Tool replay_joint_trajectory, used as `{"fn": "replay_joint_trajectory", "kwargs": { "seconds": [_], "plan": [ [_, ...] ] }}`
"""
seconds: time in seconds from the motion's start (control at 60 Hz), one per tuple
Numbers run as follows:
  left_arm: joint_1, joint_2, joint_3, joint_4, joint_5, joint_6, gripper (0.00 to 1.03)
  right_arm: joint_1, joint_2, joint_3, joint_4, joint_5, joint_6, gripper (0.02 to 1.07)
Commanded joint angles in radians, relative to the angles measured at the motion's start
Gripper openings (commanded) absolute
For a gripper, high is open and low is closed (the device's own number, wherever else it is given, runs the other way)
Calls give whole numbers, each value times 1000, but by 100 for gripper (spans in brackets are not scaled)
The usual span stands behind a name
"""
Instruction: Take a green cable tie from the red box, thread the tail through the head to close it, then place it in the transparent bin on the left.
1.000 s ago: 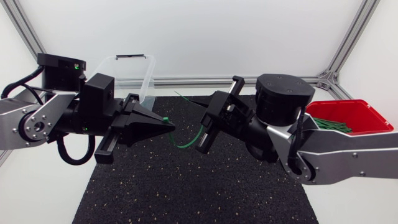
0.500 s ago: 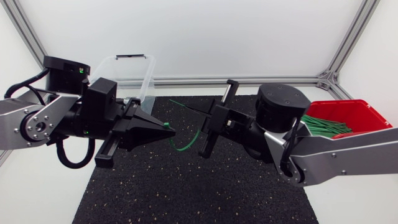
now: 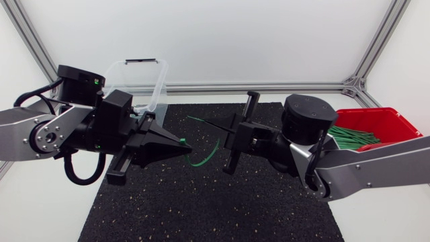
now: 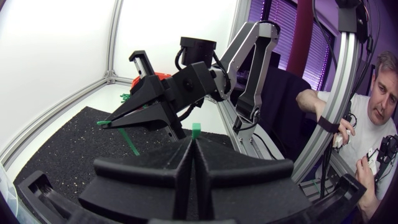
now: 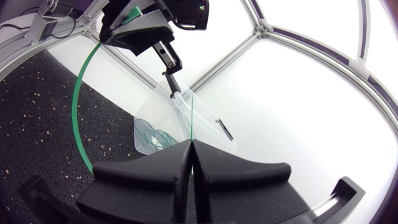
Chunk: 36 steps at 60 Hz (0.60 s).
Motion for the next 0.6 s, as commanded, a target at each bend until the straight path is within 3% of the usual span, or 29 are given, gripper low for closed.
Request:
{"fn": "replay_joint_trajectory", "kwargs": {
  "seconds": [0.0,0.583],
  "plan": [
    [-10,19,30,-18,2,35,3,-9,-10,-15,19,-22,-25,8],
    [-10,33,62,-106,-14,107,3,-33,24,-10,24,-118,-127,8]
  ]
}}
